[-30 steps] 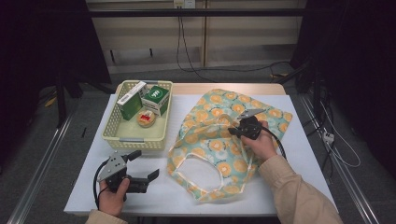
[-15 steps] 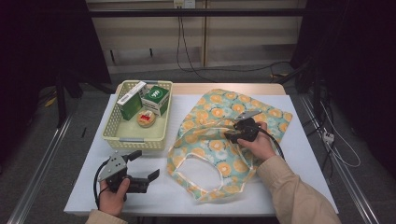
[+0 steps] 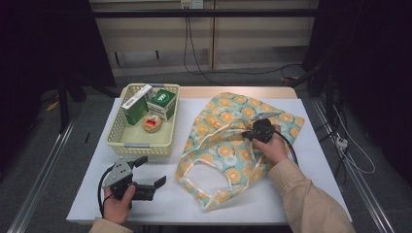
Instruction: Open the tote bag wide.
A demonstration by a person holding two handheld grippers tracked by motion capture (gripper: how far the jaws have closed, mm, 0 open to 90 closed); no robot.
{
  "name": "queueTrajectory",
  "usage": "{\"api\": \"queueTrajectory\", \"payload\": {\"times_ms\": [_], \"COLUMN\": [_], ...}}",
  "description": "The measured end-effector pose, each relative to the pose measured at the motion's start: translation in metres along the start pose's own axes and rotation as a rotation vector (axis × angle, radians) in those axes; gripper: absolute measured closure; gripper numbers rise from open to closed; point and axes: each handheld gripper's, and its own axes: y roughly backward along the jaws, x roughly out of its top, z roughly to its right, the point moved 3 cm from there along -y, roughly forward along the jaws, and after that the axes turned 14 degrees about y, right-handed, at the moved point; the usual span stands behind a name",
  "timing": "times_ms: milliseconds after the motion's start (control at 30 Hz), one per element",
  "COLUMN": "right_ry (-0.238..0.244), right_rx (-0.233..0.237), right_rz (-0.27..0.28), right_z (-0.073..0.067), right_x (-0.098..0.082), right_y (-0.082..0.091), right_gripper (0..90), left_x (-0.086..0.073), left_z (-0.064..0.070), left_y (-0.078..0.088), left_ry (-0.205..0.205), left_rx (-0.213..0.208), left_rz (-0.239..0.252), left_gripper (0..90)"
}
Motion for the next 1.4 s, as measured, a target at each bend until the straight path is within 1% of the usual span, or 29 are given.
{"api": "queueTrajectory", "payload": {"times_ms": [100,133,167,200,233,267,333,367,467,500,533,600,700,767,800,867,900,933,1000,1033,1067,1100,1133,1200,1300,1333,1367,1400], "right_ry": [0.007,0.009,0.007,0.016,0.026,0.025,0.037,0.038,0.037,0.044,0.057,0.068,0.09,0.074,0.077,0.099,0.105,0.108,0.127,0.133,0.136,0.136,0.139,0.137,0.12,0.105,0.088,0.085], "right_rx": [0.0,0.011,0.044,0.062,0.08,0.113,0.154,0.189,0.25,0.252,0.228,0.209,0.15,0.117,0.11,0.077,0.076,0.077,0.075,0.076,0.077,0.076,0.08,0.075,0.066,0.069,0.077,0.079], "right_rz": [-0.011,-0.02,-0.023,-0.027,-0.031,-0.027,-0.028,-0.025,-0.008,-0.009,-0.007,0.014,0.034,0.04,0.038,0.022,0.018,0.024,0.017,0.015,0.013,0.014,0.018,0.024,0.013,0.006,0.0,-0.008], "right_z": [-0.002,-0.004,-0.007,-0.011,-0.016,-0.022,-0.033,-0.038,-0.051,-0.053,-0.055,-0.054,-0.049,-0.046,-0.045,-0.045,-0.045,-0.045,-0.046,-0.047,-0.049,-0.05,-0.051,-0.051,-0.046,-0.043,-0.041,-0.039], "right_x": [0.001,0.001,0.001,0.002,0.002,0.002,0.002,0.002,0.003,0.003,0.004,0.005,0.005,0.004,0.004,0.003,0.002,0.002,0.004,0.005,0.006,0.008,0.009,0.012,0.015,0.016,0.017,0.017], "right_y": [0.002,0.003,0.005,0.006,0.009,0.011,0.016,0.017,0.022,0.023,0.023,0.022,0.018,0.015,0.013,0.01,0.007,0.006,0.004,0.003,0.001,0.0,-0.001,-0.004,-0.007,-0.007,-0.008,-0.008], "right_gripper": [90.0,90.0,90.0,90.0,90.0,90.0,90.0,90.0,90.0,90.0,90.0,88.2,77.4,66.2,61.0,51.5,47.1,44.9,40.8,40.7,41.6,44.8,49.8,63.2,80.6,83.5,86.0,87.6], "left_x": [0.0,0.001,0.001,0.001,0.001,0.001,0.001,0.001,0.001,0.001,0.001,0.001,0.001,0.001,0.001,0.0,0.0,0.0,0.0,0.0,0.0,0.001,0.001,0.0,0.001,0.001,0.001,0.002], "left_z": [0.001,0.001,0.001,0.001,0.001,0.0,0.001,0.001,0.002,0.002,0.002,0.002,0.002,0.001,0.001,0.001,0.001,0.001,0.001,0.001,0.001,0.002,0.002,0.002,0.001,0.002,0.002,0.003], "left_y": [0.0,0.001,0.001,0.001,0.001,0.002,0.001,0.001,0.0,0.0,0.0,-0.001,-0.001,-0.002,-0.002,-0.002,-0.003,-0.003,-0.003,-0.004,-0.004,-0.005,-0.005,-0.006,-0.005,-0.006,-0.006,-0.007], "left_ry": [0.01,0.009,0.007,0.008,0.007,0.006,0.011,0.013,0.006,0.004,0.003,0.012,0.007,0.01,0.011,0.008,0.007,0.009,0.005,0.003,0.001,0.006,0.007,0.004,0.003,0.012,0.007,0.007], "left_rx": [-0.003,-0.003,-0.002,-0.002,0.0,0.0,-0.001,-0.002,-0.004,-0.003,-0.003,-0.002,-0.005,-0.007,-0.006,-0.007,-0.008,-0.009,-0.009,-0.009,-0.01,-0.011,-0.011,-0.011,-0.012,-0.013,-0.014,-0.016], "left_rz": [0.004,0.004,0.005,0.005,0.005,0.004,0.009,0.009,0.007,0.007,0.007,0.007,0.006,0.004,0.003,0.002,-0.001,-0.001,-0.008,-0.007,-0.007,-0.003,-0.004,-0.005,-0.01,-0.005,-0.005,-0.006], "left_gripper": [2.5,2.5,2.5,2.5,2.5,2.5,2.5,2.5,2.5,2.5,2.5,2.5,2.5,2.5,2.5,2.5,2.5,2.5,2.5,2.5,2.5,2.5,2.5,2.5,2.5,2.5,2.5,2.5]}}
